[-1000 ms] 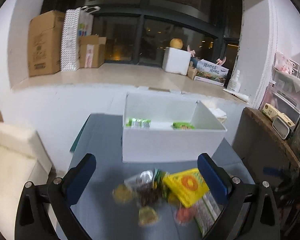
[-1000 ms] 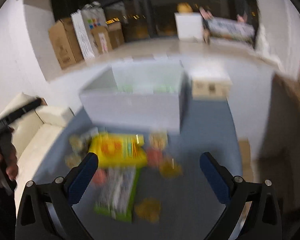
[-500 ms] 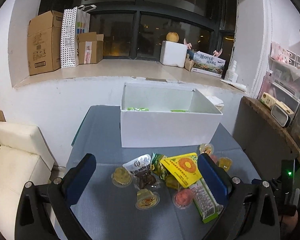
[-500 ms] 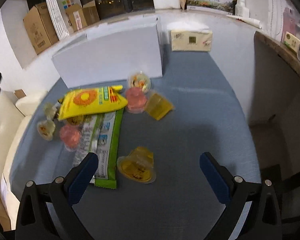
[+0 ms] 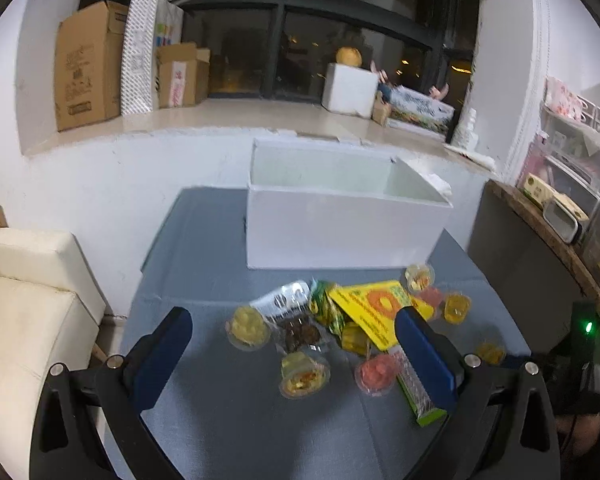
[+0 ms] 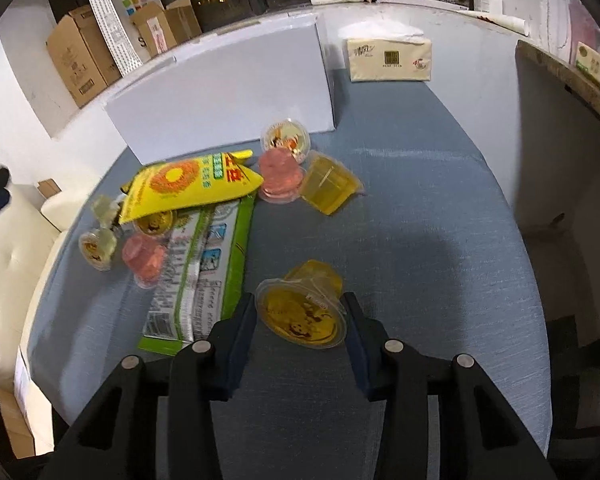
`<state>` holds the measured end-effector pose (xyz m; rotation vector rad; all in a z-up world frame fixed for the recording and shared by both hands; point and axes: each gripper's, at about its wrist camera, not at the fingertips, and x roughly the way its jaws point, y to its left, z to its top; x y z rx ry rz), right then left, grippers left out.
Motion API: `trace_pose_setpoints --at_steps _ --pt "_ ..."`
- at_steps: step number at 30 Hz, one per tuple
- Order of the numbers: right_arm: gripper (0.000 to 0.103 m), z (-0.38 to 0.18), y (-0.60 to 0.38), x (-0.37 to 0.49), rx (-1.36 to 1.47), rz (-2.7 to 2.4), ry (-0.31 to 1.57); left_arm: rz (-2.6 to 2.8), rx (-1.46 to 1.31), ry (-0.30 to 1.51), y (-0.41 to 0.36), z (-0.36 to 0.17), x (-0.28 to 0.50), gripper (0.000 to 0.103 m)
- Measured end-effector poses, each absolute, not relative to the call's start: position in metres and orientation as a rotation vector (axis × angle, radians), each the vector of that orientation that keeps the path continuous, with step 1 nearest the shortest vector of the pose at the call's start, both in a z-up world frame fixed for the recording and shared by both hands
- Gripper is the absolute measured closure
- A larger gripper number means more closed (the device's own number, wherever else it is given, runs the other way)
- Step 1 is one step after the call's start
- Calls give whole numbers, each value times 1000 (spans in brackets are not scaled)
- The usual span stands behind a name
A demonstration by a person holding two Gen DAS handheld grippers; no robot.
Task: Organize snacks
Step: 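Grasp an orange jelly cup with the right gripper while the left grasps a yellow jelly cup, then place both jelly cups into the white box and open the grippers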
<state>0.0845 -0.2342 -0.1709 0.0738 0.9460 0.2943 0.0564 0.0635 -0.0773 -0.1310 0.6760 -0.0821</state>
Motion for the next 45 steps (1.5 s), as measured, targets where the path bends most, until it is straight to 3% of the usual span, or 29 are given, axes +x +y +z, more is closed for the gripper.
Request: trace_pose_setpoints --at_steps 7,14,18,20,22,34,45 --pt "56 -160 -238 83 105 310 916 -78 -34 815 51 -137 75 0" --pt "56 -160 -238 81 110 323 915 -80 -77 889 53 -165 96 2" --pt "57 -161 -239 81 111 328 918 -88 -94 920 52 -171 102 23" --pt "57 -161 -238 82 111 331 919 -103 -106 945 50 -177 104 47" --pt "57 -161 -238 81 113 334 919 -95 -85 940 46 -179 103 54" --pt "57 -153 -234 84 123 367 899 -158 -143 855 51 -144 87 54" --pt "56 -84 -211 127 75 447 736 -187 -142 710 51 -73 124 54"
